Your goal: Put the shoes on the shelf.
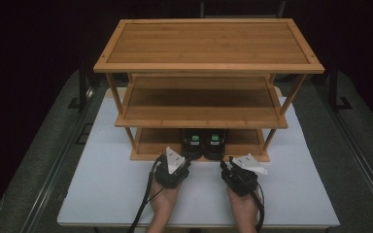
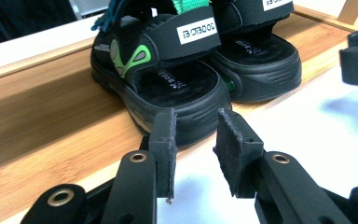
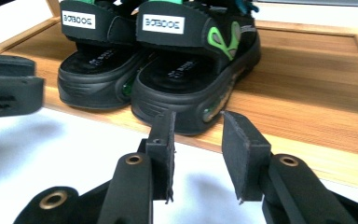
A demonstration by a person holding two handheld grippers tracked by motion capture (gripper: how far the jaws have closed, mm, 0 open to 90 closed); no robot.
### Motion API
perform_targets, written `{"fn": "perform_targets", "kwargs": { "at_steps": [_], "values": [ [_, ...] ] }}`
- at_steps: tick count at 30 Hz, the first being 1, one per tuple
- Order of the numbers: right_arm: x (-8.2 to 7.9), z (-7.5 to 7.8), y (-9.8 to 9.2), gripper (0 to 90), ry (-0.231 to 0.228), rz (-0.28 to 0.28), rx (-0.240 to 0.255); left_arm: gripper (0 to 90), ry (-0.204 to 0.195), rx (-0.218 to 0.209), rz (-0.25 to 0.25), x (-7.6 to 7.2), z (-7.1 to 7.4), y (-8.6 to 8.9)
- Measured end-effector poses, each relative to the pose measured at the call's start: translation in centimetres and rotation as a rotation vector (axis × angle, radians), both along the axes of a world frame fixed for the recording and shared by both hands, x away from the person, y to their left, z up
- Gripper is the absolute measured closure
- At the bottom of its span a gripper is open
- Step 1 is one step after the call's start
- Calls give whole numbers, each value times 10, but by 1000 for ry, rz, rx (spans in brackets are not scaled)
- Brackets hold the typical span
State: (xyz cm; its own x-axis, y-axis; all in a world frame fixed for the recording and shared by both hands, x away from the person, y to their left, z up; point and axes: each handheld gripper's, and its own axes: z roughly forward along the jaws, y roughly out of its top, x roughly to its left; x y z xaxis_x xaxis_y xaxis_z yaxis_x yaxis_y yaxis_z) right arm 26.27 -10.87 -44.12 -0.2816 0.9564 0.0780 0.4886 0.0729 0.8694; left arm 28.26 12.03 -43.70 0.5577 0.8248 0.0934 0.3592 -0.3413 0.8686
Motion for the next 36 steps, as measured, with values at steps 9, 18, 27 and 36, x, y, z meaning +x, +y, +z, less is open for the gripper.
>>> {"fn": "perform_targets", "kwargs": {
  "at_steps": [9,18,27,36],
  "values": [
    [-5,1,-15,611,22,42,13,666,19,-14,-17,-2,3,8],
    [-6,3,-26,574,61,90,66,646,35,-33,-37,-6,5,15],
    [-8,5,-36,551,76,126,73,599,51,-45,-59,-7,6,23],
    [-9,5,-48,521,88,131,94,554,69,-44,-82,-8,7,31]
  ]
}}
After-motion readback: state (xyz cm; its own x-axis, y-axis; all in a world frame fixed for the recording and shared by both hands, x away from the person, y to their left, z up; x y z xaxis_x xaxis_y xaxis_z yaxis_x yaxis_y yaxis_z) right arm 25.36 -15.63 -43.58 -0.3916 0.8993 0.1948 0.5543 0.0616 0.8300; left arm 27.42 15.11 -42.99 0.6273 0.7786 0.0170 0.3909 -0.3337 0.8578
